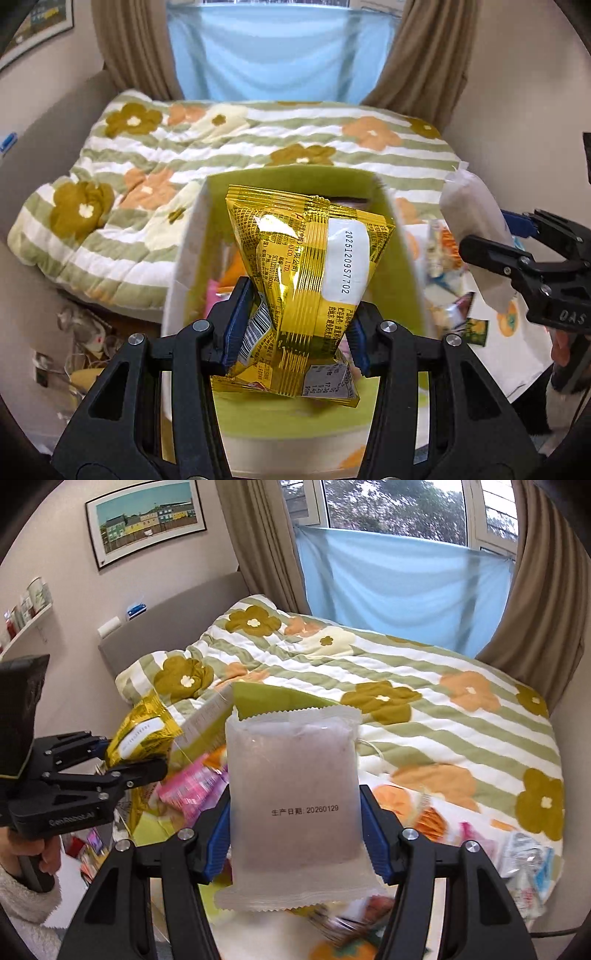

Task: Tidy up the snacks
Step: 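Carry both bags into the lime-green box and open both tools to release them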

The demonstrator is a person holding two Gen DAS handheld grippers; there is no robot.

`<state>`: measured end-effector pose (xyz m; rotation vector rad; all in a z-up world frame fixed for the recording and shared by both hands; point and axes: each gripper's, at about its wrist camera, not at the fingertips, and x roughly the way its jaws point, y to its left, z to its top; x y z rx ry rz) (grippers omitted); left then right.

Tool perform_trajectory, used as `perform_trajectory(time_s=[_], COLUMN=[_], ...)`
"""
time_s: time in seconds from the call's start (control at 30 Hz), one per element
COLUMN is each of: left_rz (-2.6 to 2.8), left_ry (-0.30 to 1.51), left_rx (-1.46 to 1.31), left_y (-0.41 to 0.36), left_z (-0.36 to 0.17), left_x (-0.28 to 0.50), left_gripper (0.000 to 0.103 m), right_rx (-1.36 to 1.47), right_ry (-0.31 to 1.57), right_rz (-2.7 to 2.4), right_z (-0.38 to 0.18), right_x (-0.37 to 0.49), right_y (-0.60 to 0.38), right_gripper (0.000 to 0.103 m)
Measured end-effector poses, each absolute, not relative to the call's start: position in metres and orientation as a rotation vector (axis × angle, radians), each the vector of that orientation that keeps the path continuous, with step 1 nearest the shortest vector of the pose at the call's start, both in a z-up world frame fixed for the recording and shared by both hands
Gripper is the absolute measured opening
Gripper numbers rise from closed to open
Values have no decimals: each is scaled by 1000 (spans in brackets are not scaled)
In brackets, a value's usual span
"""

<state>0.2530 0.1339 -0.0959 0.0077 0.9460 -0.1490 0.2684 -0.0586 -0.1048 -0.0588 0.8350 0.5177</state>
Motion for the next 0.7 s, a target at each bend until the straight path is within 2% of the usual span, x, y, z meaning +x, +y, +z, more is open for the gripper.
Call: perform_trajectory(time_s=[0.2, 0.27, 0.3, 0.33, 0.37, 0.4, 0.7], left_rz=[-207, -235, -251, -253, -243, -233, -173], left_ry=[1020, 1041, 1043, 1043, 1040, 1028, 1059], left_rx=[11, -1, -5, 4, 15, 16, -45], left_y=[167, 170, 170, 170, 171, 173, 197], left_z=[-130, -139, -144, -148, -151, -152, -160], left_x=[300, 310, 314, 318, 321, 322, 301], left_gripper=[43, 50, 56, 80, 100, 102, 102], right_rx=[-4, 15, 28, 43, 55, 60, 59], right_ry=[889, 910, 920, 933, 943, 948, 981], right_rz=[450, 411, 397, 383, 370, 362, 345], right_z=[-117, -125, -128, -131, -135, -137, -151], right_x=[284, 290, 292, 295, 297, 298, 309], right_y=[-12, -2, 0, 2, 5, 6, 15], right_gripper=[58, 58, 58, 58, 58, 58, 58])
